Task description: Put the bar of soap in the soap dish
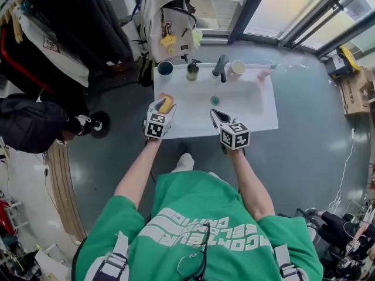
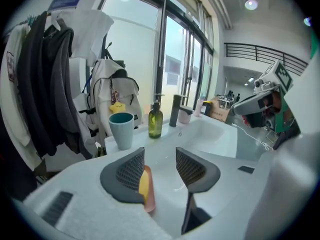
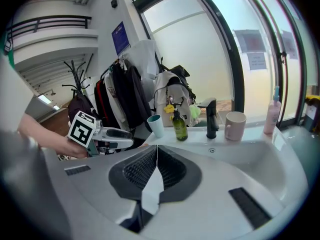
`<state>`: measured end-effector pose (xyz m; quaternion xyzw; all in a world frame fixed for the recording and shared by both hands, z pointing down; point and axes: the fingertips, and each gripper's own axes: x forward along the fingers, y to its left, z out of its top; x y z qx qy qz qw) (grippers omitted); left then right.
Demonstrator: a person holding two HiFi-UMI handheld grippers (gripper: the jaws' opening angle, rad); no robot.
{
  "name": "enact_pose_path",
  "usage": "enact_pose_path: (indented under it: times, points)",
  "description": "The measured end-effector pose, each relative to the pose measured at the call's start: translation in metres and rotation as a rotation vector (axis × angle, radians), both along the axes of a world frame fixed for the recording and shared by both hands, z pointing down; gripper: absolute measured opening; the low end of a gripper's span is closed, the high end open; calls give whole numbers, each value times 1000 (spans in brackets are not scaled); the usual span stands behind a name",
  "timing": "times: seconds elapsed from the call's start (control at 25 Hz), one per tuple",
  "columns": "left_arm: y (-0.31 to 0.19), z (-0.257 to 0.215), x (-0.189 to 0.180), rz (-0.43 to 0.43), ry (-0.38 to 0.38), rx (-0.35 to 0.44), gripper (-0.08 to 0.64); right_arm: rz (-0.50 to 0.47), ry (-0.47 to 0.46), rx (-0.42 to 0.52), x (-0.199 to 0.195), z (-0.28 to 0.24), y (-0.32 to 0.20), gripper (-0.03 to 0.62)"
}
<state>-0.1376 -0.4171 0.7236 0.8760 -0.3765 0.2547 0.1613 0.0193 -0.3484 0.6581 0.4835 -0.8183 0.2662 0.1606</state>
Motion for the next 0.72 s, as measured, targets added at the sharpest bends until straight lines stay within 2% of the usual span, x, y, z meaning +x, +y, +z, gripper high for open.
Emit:
enact_pose_path:
  times: [0.28,0.48,0.72]
  points:
    - [39,-74,27,-11,110,113,116,-14,19,134,15,-57,39,15]
    - [80,-110,39,-7,154,151,30,-18,41,194,27,-87,73,15]
    - [134,-144,47,-14,218,178,9,-28,39,227,34,-111,118,15]
